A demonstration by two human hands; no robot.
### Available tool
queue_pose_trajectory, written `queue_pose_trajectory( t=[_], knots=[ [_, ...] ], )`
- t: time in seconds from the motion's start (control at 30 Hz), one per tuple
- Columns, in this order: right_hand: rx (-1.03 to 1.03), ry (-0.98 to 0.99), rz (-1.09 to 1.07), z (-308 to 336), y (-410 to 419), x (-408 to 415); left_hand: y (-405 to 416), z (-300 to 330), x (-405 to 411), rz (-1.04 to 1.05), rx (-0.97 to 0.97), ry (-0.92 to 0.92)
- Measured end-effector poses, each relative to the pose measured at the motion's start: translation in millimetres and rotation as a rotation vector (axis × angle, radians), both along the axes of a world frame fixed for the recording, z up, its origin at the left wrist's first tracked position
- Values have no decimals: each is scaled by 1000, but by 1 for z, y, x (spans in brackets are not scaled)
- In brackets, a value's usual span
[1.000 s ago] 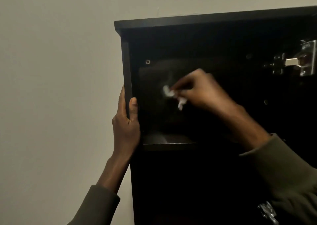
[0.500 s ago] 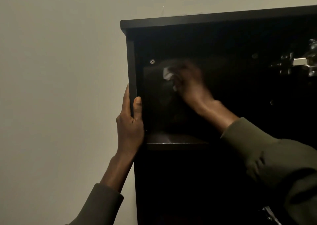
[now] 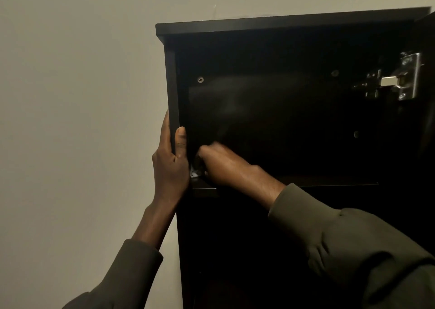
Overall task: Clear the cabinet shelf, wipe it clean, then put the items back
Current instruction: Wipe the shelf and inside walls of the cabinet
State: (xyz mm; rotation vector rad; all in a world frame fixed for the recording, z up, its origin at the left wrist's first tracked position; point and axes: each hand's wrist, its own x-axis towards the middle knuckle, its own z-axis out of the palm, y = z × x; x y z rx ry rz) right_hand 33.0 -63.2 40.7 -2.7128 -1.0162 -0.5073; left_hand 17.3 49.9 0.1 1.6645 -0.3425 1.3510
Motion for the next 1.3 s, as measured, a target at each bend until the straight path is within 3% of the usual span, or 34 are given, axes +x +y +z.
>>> queue_pose_trajectory(
  t=[0.23,0.3,0.37,0.43,0.5,0.6,0.73,0.87,1.13,1.3],
  knots=[
    [222,218,211,-7,-34,-39,-2,1,-1,28,-24,36],
    [375,172,214,-7,-53,-48,-1,-2,-2,4,-18,24],
    [507,13,61,-9,-74,-43,0,-11,-3,5,-7,26],
    [468,-87,-185,-14,-92,-36,-1,-21,-3,12,0,43],
    [410,-21,-295,-23,-101,-27,-2,-31,-3,15,-11,57],
    [448,8,-287,-41,-96,-30,-2,-45,-4,26,-5,71],
    [492,-136,-117,-56,-85,-63,-3,-59,-6,21,-4,83],
    [460,90,55,-94,-74,-84,-6,-77,-11,-3,-7,88],
    [398,164,-159,-223,-23,-8,-4,-117,-15,-44,0,128],
    [262,206,-181,-259,9,-6,-3,-137,-12,-42,18,144]
  ],
)
